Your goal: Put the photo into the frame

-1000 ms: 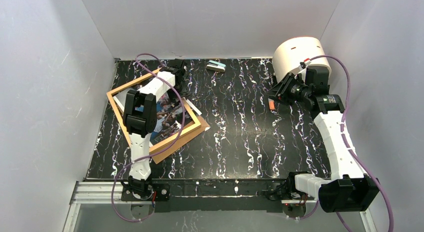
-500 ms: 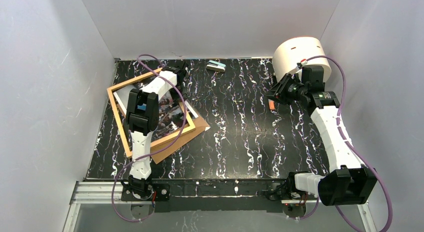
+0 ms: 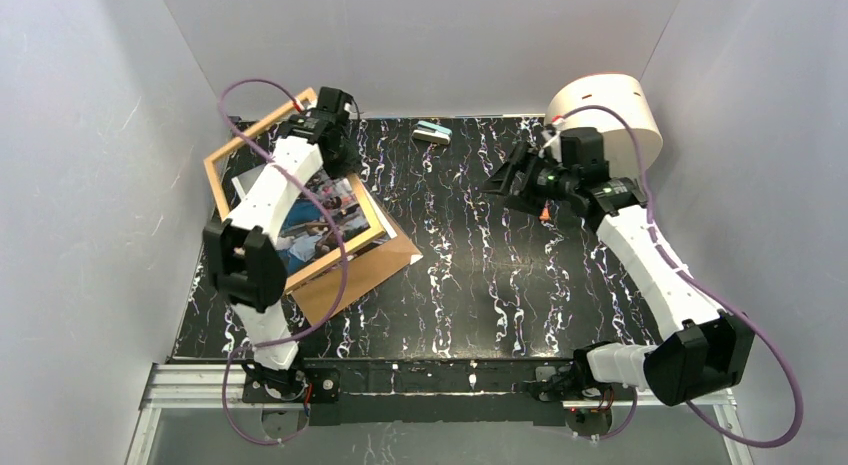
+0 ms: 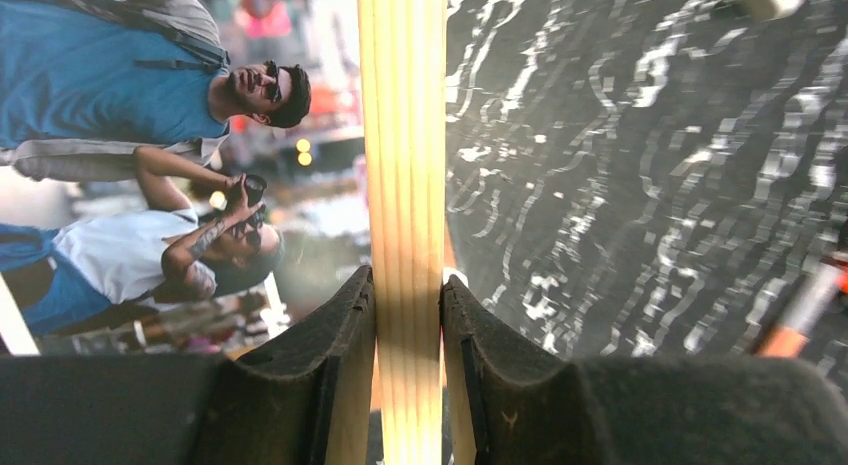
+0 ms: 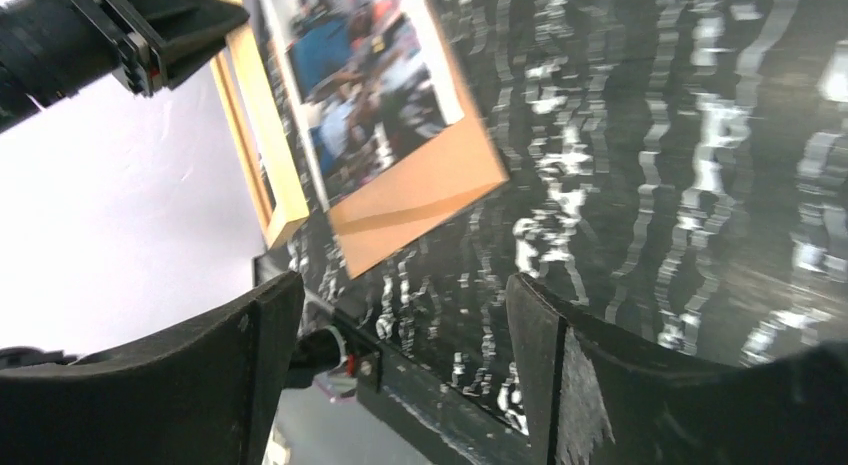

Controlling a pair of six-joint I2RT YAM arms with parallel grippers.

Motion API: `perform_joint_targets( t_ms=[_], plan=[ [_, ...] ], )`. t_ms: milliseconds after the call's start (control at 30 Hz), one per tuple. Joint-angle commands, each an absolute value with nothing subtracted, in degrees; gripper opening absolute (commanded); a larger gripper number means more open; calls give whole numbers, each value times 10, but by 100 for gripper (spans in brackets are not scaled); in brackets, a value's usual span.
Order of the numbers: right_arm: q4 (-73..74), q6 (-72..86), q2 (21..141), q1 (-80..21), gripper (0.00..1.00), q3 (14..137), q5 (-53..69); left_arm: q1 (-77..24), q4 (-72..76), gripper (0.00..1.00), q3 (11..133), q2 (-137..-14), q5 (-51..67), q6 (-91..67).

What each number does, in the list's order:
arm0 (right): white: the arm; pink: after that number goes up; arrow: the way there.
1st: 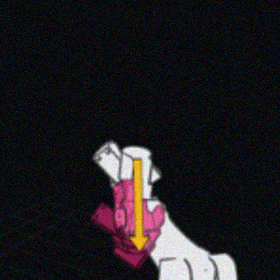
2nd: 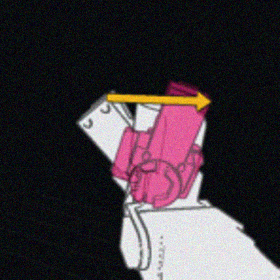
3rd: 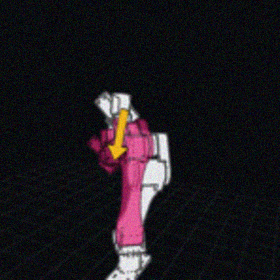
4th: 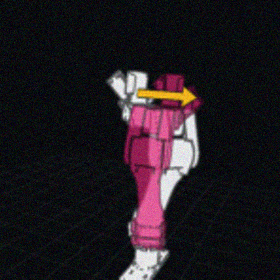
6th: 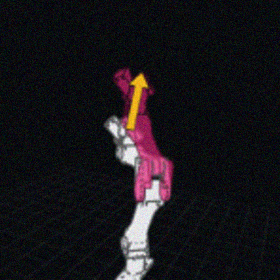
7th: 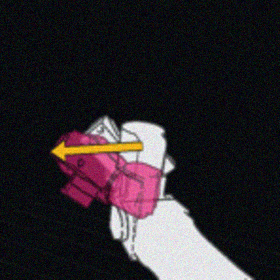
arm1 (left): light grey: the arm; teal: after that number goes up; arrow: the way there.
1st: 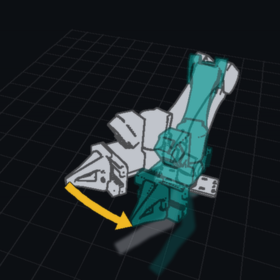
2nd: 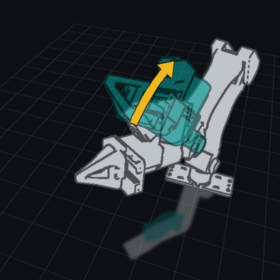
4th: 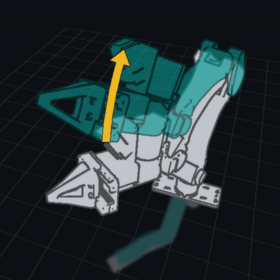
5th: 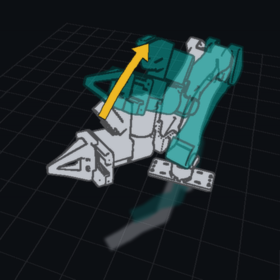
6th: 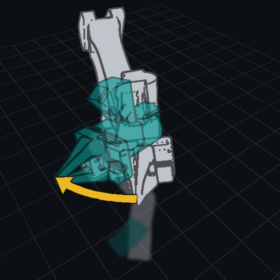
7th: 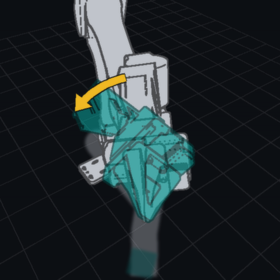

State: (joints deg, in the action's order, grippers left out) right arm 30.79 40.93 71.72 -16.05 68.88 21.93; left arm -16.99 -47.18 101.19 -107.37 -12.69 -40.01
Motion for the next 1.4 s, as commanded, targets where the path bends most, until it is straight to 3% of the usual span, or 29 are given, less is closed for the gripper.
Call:
perform_joint_targets(
  t_ms=[0,200,433,867,1133,1267,1367],
  plan=[
    [176,478,733,-250,84,697,242,-170,-514,0,1003,-958,-158,-405],
    [89,524,834,-388,84,764,244,-171,-517,0,957,-868,-131,-408],
    [48,539,902,-463,82,835,244,-170,-462,0,945,-815,36,-402],
    [-78,635,816,-462,80,755,239,-170,-215,0,923,-779,300,-553],
    [-193,724,715,-457,72,684,169,-170,-18,0,895,-788,422,-678],
    [-233,779,684,-451,59,643,126,-170,82,0,884,-788,462,-733],
    [-216,781,691,-447,56,661,135,-170,134,0,878,-790,473,-772]
  ],
)
